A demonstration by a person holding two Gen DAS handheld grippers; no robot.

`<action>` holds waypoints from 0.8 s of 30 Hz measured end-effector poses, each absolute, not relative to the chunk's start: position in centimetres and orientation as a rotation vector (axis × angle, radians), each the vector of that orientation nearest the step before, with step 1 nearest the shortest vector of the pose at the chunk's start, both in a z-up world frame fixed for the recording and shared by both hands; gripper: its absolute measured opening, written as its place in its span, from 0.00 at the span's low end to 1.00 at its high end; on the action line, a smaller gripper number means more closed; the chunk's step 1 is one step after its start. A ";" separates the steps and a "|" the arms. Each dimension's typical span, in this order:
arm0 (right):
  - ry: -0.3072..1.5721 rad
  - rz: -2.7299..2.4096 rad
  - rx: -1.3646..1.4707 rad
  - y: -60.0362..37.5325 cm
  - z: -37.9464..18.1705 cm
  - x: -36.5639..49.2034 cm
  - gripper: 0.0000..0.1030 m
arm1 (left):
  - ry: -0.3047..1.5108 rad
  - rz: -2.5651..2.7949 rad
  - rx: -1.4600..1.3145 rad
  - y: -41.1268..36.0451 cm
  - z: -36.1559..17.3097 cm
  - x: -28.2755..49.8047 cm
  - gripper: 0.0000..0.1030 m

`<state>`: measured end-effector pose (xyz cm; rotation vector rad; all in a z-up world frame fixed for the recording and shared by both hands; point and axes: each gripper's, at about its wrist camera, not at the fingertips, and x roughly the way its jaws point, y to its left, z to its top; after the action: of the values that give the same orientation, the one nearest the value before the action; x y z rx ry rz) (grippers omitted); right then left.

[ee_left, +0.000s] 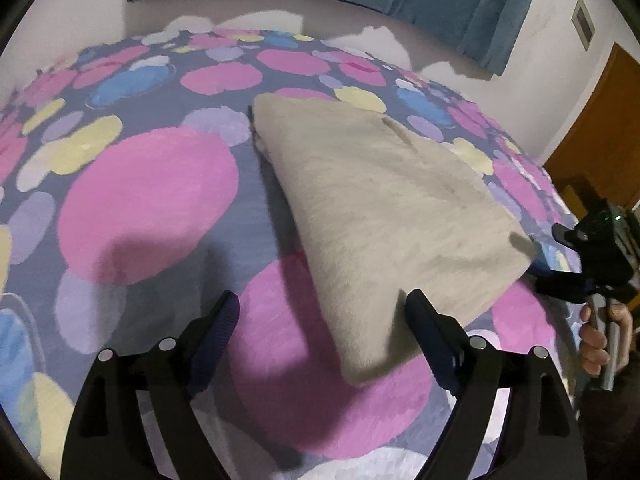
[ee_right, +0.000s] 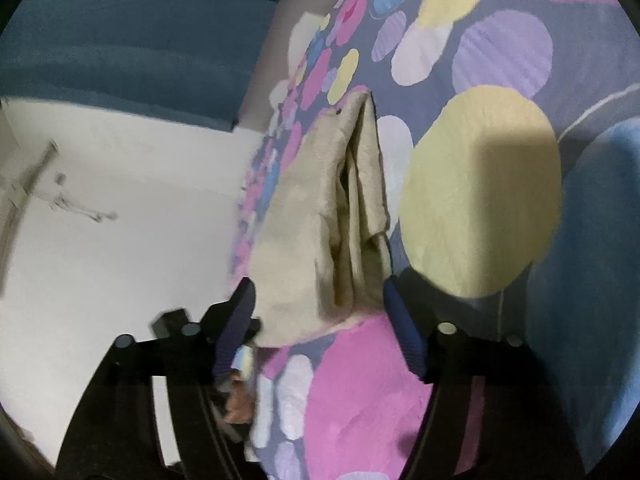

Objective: Fold small clothes

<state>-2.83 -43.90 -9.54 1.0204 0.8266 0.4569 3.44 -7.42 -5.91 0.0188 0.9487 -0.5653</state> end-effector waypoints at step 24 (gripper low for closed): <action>0.835 0.130 0.337 -32.8 -3.7 -5.5 0.81 | 0.759 -0.365 0.172 -7.1 -2.8 -2.2 0.83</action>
<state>-5.54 -32.78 -3.67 0.3366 0.8349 0.1304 -2.21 -7.10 -2.79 0.1720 0.7586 -0.3651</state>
